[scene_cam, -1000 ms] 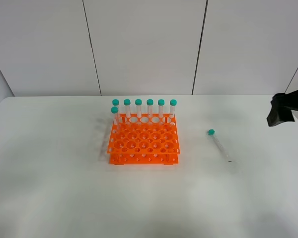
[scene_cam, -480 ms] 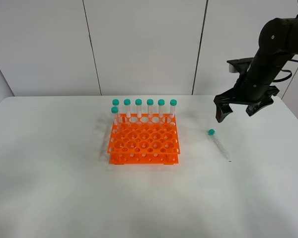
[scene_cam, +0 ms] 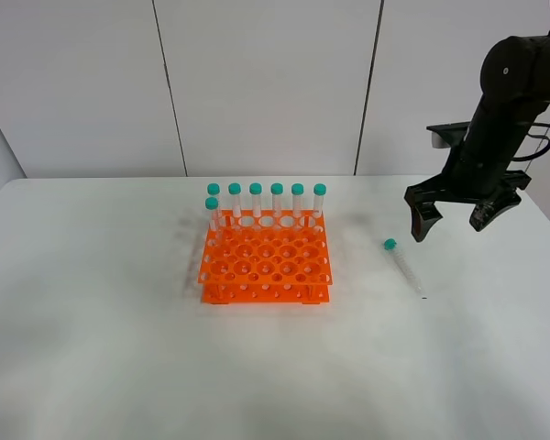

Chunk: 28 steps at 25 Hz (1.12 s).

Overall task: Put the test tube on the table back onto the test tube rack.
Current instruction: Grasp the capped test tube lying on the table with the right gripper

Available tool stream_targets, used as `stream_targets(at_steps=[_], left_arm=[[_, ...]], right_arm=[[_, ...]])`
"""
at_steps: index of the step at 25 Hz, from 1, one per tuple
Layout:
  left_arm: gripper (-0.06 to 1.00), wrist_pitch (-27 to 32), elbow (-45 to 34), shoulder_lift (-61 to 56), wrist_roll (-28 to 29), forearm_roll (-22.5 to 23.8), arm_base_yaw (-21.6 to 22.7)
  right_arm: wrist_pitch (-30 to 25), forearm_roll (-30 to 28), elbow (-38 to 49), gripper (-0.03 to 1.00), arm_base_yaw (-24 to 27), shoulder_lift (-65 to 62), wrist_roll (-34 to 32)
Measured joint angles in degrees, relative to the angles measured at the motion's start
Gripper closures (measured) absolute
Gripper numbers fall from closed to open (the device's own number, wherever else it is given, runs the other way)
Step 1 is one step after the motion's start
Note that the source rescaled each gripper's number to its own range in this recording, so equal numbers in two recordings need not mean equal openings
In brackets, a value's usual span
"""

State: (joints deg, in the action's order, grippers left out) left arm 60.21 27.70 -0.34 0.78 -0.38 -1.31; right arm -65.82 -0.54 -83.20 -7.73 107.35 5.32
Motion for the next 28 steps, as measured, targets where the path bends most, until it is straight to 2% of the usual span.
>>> stream_targets(at_steps=[4, 10, 16, 20, 28], left_arm=[[0.00, 0.00, 0.00, 0.00, 0.00, 0.00, 0.00], [0.00, 0.00, 0.00, 0.00, 0.00, 0.00, 0.00], [0.00, 0.00, 0.00, 0.00, 0.00, 0.00, 0.00], [0.00, 0.00, 0.00, 0.00, 0.00, 0.00, 0.00], [0.00, 0.00, 0.00, 0.00, 0.00, 0.00, 0.00]], right_arm=[[1.71, 0.00, 0.00, 0.01, 0.00, 0.00, -0.22], [10.06, 0.00, 0.45, 0.01, 0.00, 0.00, 0.05], [18.62, -0.58, 9.43, 0.01, 0.00, 0.06, 1.13], [19.87, -0.47, 10.61, 0.01, 0.00, 0.18, 0.89], [17.74, -0.16, 9.39, 0.01, 0.00, 1.80, -1.75]])
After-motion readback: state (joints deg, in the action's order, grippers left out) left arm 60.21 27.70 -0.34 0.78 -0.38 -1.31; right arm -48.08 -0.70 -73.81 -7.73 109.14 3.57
